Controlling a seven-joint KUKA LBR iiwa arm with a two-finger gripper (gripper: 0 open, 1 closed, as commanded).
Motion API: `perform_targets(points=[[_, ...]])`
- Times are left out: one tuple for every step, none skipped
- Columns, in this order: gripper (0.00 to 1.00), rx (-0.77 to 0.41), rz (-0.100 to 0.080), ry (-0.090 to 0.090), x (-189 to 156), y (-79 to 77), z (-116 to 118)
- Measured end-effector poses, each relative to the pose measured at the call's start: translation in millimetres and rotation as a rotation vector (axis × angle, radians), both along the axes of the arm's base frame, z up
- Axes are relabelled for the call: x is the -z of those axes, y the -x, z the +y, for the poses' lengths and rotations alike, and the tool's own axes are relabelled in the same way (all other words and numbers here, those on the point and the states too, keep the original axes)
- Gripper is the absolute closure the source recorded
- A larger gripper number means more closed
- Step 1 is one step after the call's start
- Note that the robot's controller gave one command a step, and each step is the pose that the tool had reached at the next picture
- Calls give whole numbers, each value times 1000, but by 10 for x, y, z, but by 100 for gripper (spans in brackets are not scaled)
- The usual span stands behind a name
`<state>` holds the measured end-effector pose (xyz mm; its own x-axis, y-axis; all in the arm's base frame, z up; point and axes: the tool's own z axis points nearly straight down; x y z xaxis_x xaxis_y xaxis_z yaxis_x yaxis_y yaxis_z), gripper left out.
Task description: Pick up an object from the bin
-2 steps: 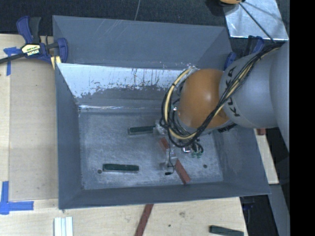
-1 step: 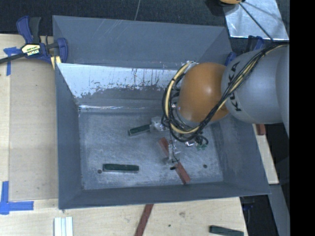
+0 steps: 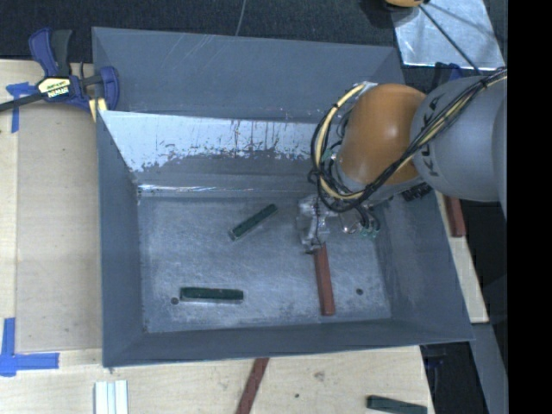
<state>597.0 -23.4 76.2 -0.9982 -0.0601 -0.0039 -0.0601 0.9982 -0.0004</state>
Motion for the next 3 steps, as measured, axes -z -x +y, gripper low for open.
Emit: perform_targets(points=[[0,0,0,0,0,0,0],[0,1,0,0,0,0,0],[100,-130,-1,-2,-12,-258,1532]])
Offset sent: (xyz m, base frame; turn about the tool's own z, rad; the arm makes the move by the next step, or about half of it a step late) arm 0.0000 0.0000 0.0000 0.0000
